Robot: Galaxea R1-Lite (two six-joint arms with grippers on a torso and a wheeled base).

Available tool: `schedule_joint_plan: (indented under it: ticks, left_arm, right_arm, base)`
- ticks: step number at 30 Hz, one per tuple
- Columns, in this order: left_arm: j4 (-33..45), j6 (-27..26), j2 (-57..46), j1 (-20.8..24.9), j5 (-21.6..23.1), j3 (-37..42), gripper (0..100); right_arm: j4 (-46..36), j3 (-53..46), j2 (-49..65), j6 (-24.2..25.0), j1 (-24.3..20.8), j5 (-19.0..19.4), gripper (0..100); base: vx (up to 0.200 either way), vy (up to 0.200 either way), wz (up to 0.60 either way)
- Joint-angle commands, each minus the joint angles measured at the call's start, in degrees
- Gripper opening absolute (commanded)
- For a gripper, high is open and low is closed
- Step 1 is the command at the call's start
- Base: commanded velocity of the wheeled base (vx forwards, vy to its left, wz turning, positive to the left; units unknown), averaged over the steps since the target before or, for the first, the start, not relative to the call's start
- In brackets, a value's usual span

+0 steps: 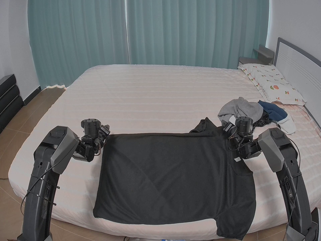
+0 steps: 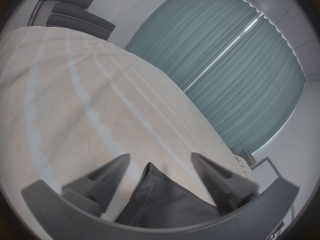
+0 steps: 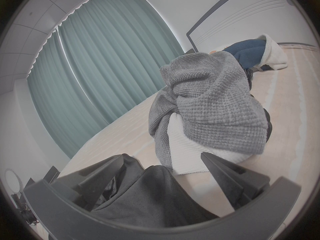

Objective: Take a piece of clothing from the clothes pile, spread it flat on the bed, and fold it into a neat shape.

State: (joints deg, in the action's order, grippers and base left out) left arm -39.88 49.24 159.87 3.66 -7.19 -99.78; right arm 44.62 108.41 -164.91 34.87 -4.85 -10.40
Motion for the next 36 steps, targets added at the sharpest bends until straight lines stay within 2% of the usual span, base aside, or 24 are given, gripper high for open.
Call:
schedule_joint_plan:
  ticks: [1,5,8,9,10,13,19,24,27,29,30,32,34,36]
  left_arm:
    - [-0.38,0.07,-0.52,0.03,-0.19,0.82,100]
    - [-0.55,0.42,-2.28,-0.14,-0.37,2.92,100]
    - [-2.84,1.48,-7.38,-0.49,-0.37,10.83,100]
    - [-3.02,1.48,-7.73,-0.49,-0.37,11.27,100]
    - [-6.09,2.35,-12.39,-0.49,0.34,18.48,100]
    - [-9.26,2.44,-18.54,-0.05,2.8,26.13,100]
    - [-9.34,2.27,-23.29,1.7,3.76,33.42,100]
    - [-11.19,3.23,-31.46,1.7,4.64,49.15,100]
    - [-12.95,4.64,-35.06,2.5,6.05,57.77,100]
    - [-15.67,4.99,-38.93,4.25,7.37,67.0,100]
    - [-15.85,4.99,-39.11,4.34,7.37,67.52,100]
    - [-18.22,5.17,-42.01,6.71,8.07,75.52,100]
    - [-19.45,5.78,-43.59,8.3,8.42,80.18,100]
    - [-19.54,6.05,-43.68,8.56,8.51,80.8,100]
  right_arm:
    - [0.29,-3.03,3.2,0.03,0.02,-0.5,100]
    - [1.61,-9.71,8.82,-0.15,0.37,0.12,100]
    - [3.46,-19.91,15.24,-0.24,0.46,0.47,100]
    - [3.55,-20.43,15.5,-0.24,0.46,0.55,100]
    - [3.99,-27.64,19.81,-0.76,0.37,1.08,100]
    - [5.48,-40.12,26.22,-0.41,0.46,2.93,100]
    - [21.21,-66.84,36.59,0.12,0.55,8.29,100]
    - [30.79,-83.98,42.39,-0.06,-0.07,14.79,100]
    - [32.55,-89.87,43.89,-0.41,-0.25,16.64,100]
    - [33.69,-94.35,44.42,-0.24,-0.16,17.96,100]
    - [33.78,-94.52,44.5,-0.15,-0.07,17.96,100]
    - [35.28,-99.09,43.63,0.2,0.72,19.01,100]
    - [36.51,-102.43,42.48,0.29,1.25,21.47,100]
    - [36.77,-102.87,42.22,0.29,1.34,22.09,100]
  base:
    - [0.0,0.0,0.0]
    - [0.0,0.0,0.0]
    - [0.0,0.0,0.0]
    - [0.0,0.0,0.0]
    - [0.0,0.0,0.0]
    - [0.0,0.0,0.0]
    - [0.0,0.0,0.0]
    - [0.0,0.0,0.0]
    - [0.0,0.0,0.0]
    - [0.0,0.0,0.0]
    - [0.0,0.0,0.0]
    - [0.0,0.0,0.0]
    - [0.0,0.0,0.0]
    - [0.0,0.0,0.0]
